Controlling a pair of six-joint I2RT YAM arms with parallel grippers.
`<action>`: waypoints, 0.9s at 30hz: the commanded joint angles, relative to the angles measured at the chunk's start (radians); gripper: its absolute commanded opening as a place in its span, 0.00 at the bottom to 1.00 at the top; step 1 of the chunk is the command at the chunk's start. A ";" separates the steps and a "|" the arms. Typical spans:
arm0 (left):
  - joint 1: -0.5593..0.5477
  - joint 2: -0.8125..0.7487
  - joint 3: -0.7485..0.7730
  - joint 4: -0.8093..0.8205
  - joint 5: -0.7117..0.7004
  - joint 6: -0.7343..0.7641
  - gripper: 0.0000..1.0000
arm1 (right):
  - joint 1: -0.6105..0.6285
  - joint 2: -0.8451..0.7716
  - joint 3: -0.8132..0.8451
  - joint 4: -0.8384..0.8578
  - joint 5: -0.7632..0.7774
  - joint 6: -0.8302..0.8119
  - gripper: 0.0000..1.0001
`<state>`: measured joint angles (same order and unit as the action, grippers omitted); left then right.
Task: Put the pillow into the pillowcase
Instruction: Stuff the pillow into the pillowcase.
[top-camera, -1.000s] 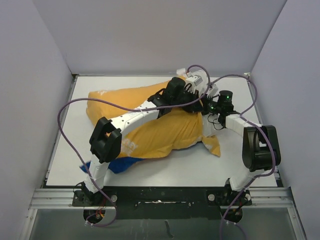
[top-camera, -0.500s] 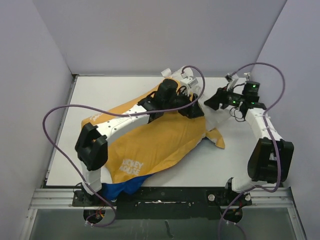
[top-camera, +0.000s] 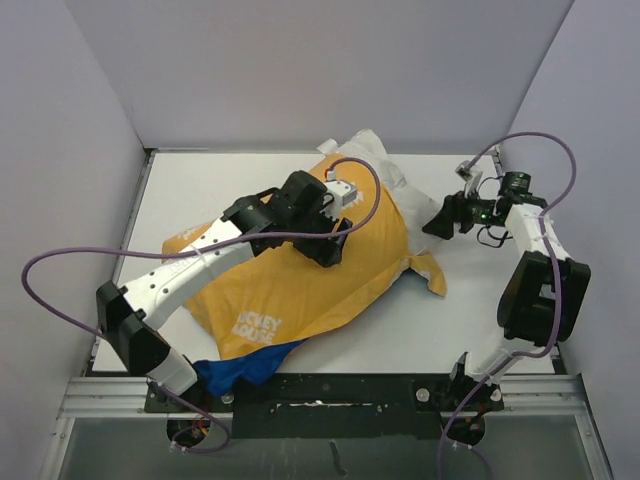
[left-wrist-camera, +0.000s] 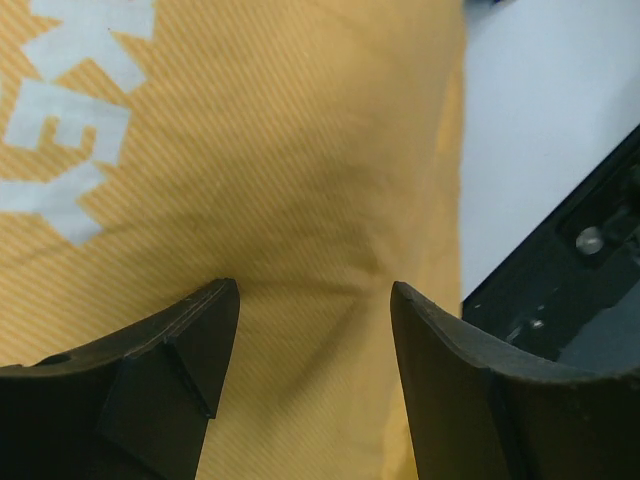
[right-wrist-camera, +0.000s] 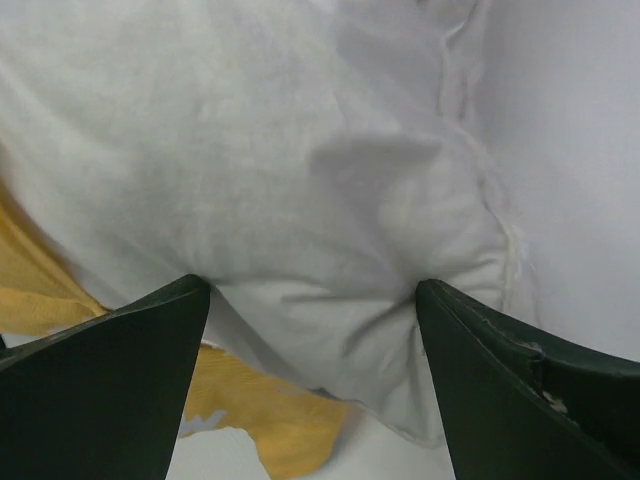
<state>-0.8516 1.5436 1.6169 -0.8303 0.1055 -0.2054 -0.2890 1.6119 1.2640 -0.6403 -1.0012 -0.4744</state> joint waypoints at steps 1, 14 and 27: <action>0.041 0.121 -0.011 -0.158 -0.079 0.101 0.61 | 0.088 0.090 0.006 -0.101 0.007 -0.053 0.77; 0.217 0.206 0.133 0.340 -0.207 0.346 0.62 | 0.457 -0.009 0.068 -0.289 -0.237 -0.101 0.15; 0.216 -0.328 -0.391 0.534 0.185 0.007 0.78 | 0.264 -0.310 0.025 -0.722 -0.171 -1.009 0.96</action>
<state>-0.6239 1.4307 1.3430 -0.4576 0.0059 -0.0097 0.0334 1.4567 1.3098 -1.2793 -1.1728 -1.1835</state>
